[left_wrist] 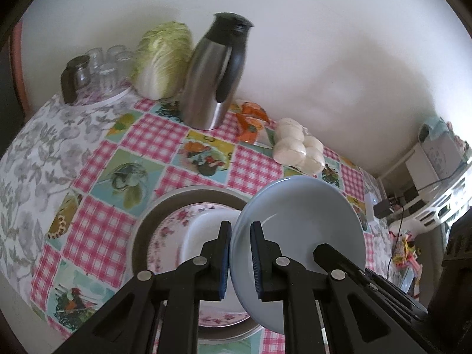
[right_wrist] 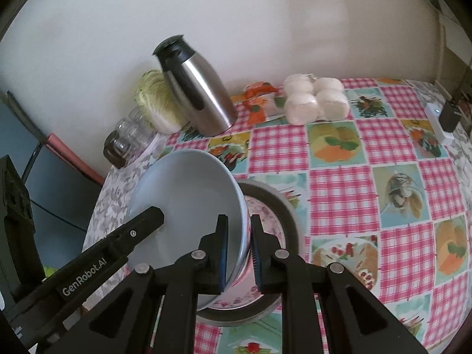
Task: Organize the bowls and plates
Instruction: 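Lower the pale blue bowl into the white square bowl with both tools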
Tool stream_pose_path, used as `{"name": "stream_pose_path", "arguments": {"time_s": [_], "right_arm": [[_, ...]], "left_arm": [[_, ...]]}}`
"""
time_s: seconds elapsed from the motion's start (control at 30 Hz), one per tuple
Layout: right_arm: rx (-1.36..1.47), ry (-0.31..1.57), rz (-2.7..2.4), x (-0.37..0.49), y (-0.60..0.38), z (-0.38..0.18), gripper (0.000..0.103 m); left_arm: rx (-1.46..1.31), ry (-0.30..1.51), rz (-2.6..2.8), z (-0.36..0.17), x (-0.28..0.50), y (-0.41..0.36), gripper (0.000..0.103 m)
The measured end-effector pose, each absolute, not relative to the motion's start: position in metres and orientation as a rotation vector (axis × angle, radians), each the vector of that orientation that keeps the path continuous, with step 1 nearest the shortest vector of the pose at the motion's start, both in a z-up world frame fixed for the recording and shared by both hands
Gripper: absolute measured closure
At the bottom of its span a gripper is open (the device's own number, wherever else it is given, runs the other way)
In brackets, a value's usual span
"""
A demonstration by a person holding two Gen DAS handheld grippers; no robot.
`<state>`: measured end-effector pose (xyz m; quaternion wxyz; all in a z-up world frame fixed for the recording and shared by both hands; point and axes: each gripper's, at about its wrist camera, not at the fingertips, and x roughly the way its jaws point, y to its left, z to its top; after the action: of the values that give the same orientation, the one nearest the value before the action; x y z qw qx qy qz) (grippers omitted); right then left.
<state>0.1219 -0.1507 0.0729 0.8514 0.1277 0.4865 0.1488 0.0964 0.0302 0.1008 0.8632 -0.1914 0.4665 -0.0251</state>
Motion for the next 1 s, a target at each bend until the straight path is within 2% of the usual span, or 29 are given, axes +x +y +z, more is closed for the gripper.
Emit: {"name": "stream_pose_path", "arguments": {"time_s": [0.4, 1.0], "right_arm": [[0.197, 1.059, 0.341, 0.122, -0.111, 0.062, 0.086], [0.143, 1.134, 0.271, 0.132, -0.111, 0.033, 0.086]], "left_arm": [[-0.461, 0.992, -0.01, 0.093, 0.091, 0.072, 0.088], [-0.455, 1.073, -0.023, 0.068, 0.106, 0.064, 0.088]]}}
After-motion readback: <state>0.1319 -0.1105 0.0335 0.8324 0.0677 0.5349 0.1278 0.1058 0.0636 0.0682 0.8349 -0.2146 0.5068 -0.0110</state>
